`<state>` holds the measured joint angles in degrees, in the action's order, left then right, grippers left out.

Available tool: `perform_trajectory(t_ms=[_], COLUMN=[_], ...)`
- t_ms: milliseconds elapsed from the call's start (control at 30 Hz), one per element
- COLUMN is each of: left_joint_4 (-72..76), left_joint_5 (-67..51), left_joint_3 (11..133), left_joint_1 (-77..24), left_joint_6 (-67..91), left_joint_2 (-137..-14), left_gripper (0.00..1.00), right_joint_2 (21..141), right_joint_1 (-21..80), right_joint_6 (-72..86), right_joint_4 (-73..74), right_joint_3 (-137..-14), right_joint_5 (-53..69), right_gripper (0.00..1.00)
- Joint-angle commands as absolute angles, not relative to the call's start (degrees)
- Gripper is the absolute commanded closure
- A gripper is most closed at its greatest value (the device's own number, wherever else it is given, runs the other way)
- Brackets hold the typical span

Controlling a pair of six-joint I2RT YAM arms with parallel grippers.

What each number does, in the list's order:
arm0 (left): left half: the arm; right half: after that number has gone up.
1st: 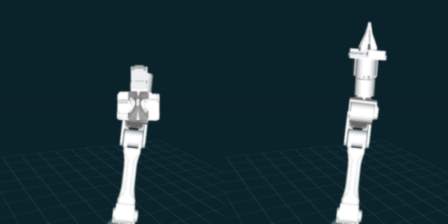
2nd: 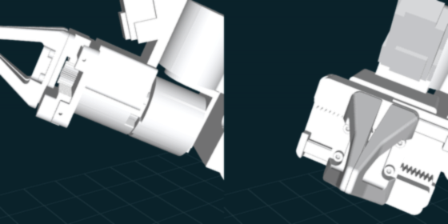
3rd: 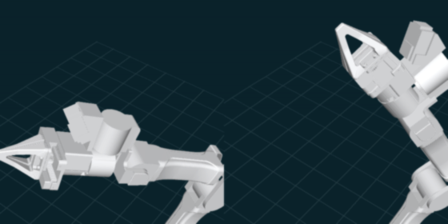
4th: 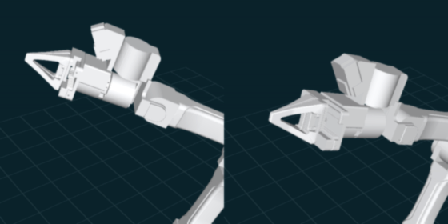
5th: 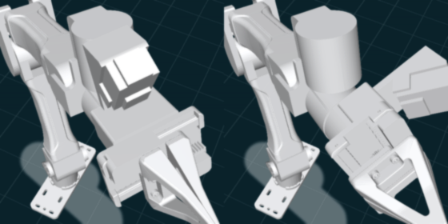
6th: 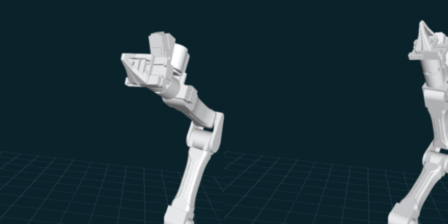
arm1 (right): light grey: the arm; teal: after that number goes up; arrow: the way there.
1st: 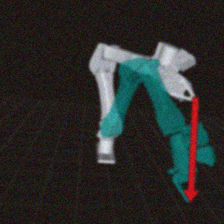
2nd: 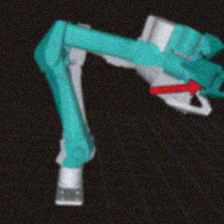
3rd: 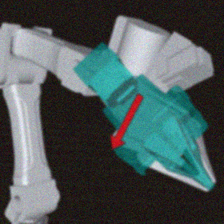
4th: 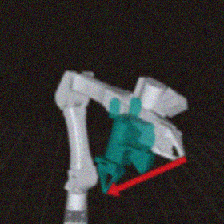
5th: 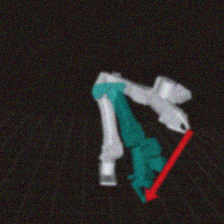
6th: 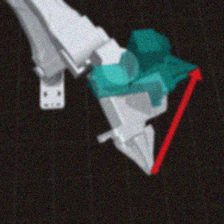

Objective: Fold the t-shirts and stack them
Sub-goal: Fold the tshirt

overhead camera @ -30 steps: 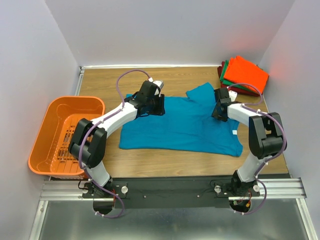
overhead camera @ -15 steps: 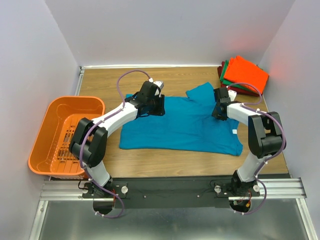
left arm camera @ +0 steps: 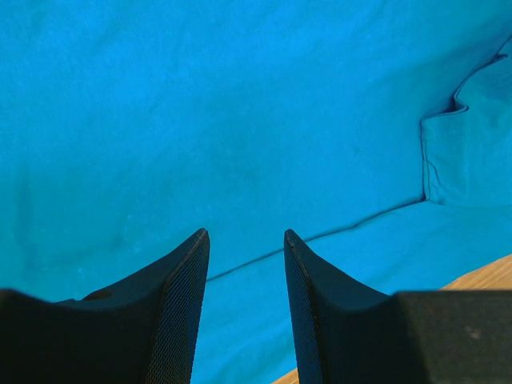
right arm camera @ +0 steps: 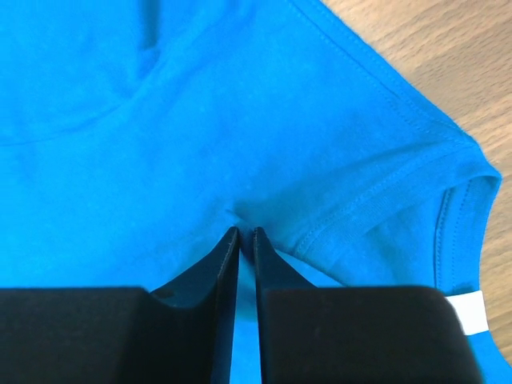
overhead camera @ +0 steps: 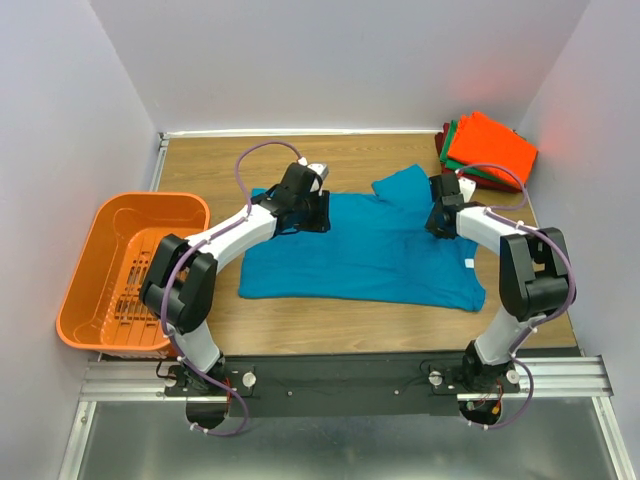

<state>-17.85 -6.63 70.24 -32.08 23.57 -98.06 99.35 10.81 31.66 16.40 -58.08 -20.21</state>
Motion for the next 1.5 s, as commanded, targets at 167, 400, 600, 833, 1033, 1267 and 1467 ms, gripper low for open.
perform_trajectory(t_ms=[167,400,600,833,1033,1267,1467], left_joint_4=[-17.1,-17.1,-17.1,-17.1,-19.2,-25.1,-28.0], left_joint_5=[-7.6,-7.6,-7.8,-8.1,-5.7,6.7,16.5], left_joint_3=[69.4,69.4,69.4,69.3,72.1,84.5,92.5], left_joint_1=[-32.8,-32.9,-33.0,-33.0,-32.1,-26.7,-19.5], left_joint_6=[23.6,23.6,23.6,23.9,25.2,29.7,33.5], left_joint_2=[-99.0,-98.9,-99.2,-99.4,-100.2,-105.1,-111.9], left_gripper=[0.50,0.50,0.50,0.50,0.50,0.48,0.48], right_joint_2=[96.1,96.2,95.0,95.8,95.9,103.6,115.0], right_joint_1=[10.7,10.8,10.7,10.6,10.6,10.6,10.6], right_joint_6=[31.8,32.3,33.7,34.6,34.3,29.3,25.1], right_joint_4=[17.1,17.9,19.0,19.5,19.8,18.3,17.8], right_joint_3=[-57.4,-56.9,-55.4,-55.2,-59.1,-76.3,-90.2], right_joint_5=[-22.1,-25.0,-27.9,-29.4,-27.3,-17.9,-13.1], right_gripper=[0.86,0.88,0.88,0.87,0.45,0.42,0.42])
